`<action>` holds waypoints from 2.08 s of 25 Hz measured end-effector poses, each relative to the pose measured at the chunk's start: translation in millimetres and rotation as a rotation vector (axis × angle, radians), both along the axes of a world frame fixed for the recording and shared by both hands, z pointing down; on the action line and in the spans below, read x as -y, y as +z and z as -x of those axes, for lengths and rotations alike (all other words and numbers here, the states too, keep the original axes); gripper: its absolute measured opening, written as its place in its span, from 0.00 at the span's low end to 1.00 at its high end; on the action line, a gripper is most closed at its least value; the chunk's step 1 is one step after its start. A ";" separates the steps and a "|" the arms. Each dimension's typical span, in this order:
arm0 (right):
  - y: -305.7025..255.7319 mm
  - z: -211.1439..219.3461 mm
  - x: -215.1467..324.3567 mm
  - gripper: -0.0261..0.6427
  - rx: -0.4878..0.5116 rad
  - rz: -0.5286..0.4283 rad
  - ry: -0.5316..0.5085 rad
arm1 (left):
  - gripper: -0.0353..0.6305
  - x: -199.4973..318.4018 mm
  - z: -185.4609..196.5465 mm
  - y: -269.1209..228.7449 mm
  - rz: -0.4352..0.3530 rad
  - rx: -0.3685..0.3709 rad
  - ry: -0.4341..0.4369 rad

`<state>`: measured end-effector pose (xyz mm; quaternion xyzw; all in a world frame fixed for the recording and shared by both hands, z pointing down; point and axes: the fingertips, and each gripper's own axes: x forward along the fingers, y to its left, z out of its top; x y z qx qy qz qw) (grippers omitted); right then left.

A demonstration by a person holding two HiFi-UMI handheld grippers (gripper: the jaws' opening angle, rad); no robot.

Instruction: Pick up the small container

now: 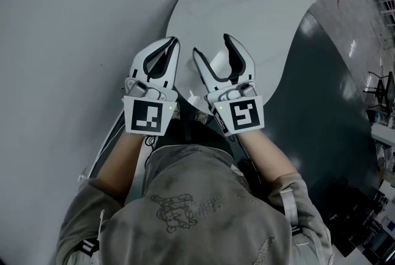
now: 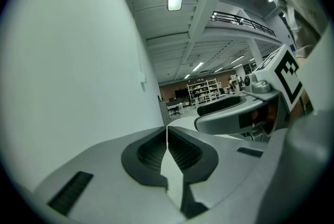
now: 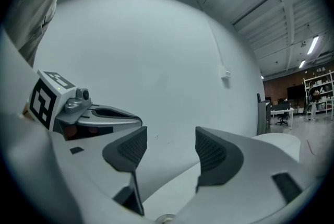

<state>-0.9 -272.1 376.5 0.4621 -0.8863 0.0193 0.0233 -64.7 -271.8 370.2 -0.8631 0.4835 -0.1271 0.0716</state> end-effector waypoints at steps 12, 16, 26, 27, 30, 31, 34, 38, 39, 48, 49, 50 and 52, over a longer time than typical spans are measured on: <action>94.2 -5.5 6.7 0.47 -0.057 0.153 0.000 | 0.08 9.7 6.8 68.9 0.107 -0.030 -0.077; 143.9 -8.1 16.4 0.47 -0.108 0.207 -0.020 | 0.08 22.5 -5.0 109.0 0.108 0.033 -0.049; 233.8 6.9 14.9 0.52 -0.120 0.336 0.002 | 0.08 23.8 4.9 169.7 0.154 0.033 -0.054; 237.9 7.1 14.8 0.52 -0.113 0.342 0.003 | 0.08 24.0 4.3 172.4 0.154 0.034 -0.050; 242.0 7.3 15.6 0.52 -0.083 0.336 0.007 | 0.08 22.7 1.5 184.3 0.168 0.036 -0.031; 242.5 7.7 15.8 0.52 -0.081 0.332 0.008 | 0.08 22.1 0.7 188.1 0.174 0.037 -0.024; 243.5 10.5 14.7 0.53 -0.074 0.342 -0.001 | 0.08 23.1 -0.2 193.7 0.179 0.037 -0.018; 250.8 16.8 11.0 0.54 -0.127 0.340 -0.022 | 0.08 26.1 1.4 200.1 0.188 0.042 -0.018; 255.5 16.8 10.6 0.54 -0.142 0.347 -0.021 | 0.08 26.3 2.1 202.3 0.193 0.044 -0.019; 274.5 15.7 9.7 0.54 -0.186 0.355 0.002 | 0.08 23.4 5.5 213.8 0.216 0.059 -0.021; 274.4 15.3 9.3 0.53 -0.188 0.348 0.004 | 0.08 22.4 5.1 215.1 0.220 0.059 -0.021; 274.1 14.6 9.4 0.53 -0.191 0.340 0.008 | 0.08 21.5 4.1 216.0 0.222 0.058 -0.020; 273.7 13.5 10.5 0.53 -0.201 0.327 0.016 | 0.08 20.3 2.0 216.5 0.224 0.057 -0.016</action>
